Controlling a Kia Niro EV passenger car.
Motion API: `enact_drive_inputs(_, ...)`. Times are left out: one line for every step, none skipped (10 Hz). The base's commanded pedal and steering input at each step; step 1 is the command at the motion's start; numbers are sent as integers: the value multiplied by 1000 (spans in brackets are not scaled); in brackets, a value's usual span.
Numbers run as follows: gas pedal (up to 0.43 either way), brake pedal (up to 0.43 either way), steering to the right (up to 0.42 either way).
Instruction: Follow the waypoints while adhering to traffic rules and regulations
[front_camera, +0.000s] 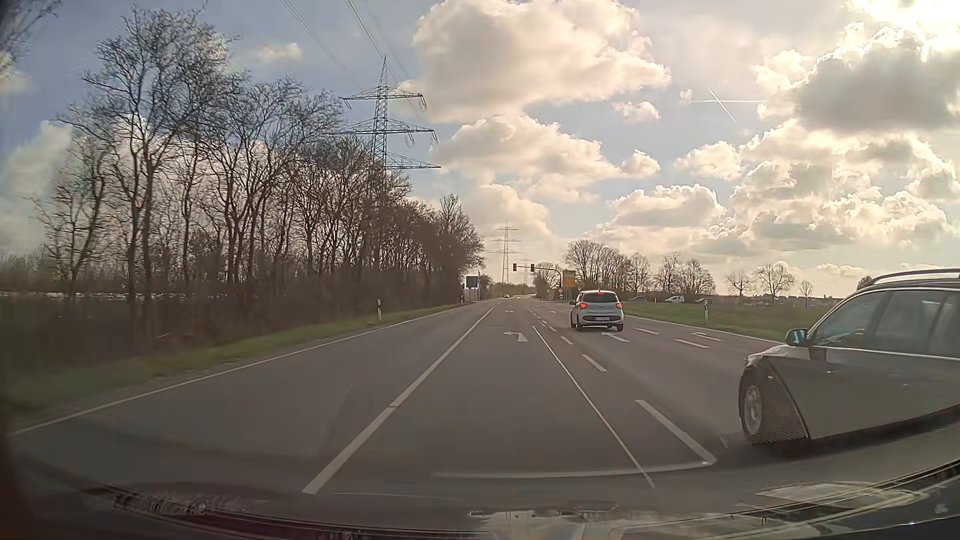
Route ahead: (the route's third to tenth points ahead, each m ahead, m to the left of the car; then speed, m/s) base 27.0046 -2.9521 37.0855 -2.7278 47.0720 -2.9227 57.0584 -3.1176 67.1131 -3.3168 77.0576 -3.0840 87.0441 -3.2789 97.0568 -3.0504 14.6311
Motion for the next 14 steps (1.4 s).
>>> enact_drive_inputs(0,0,0)
enact_drive_inputs(0,0,2)
enact_drive_inputs(0,0,1)
enact_drive_inputs(0,0,2)
enact_drive_inputs(0,0,2)
enact_drive_inputs(0,0,2)
enact_drive_inputs(0,0,4)
enact_drive_inputs(0,0,4)
enact_drive_inputs(0,0,4)
enact_drive_inputs(20,0,4)
enact_drive_inputs(28,0,4)
enact_drive_inputs(28,0,4)
enact_drive_inputs(28,0,4)
enact_drive_inputs(28,0,3)
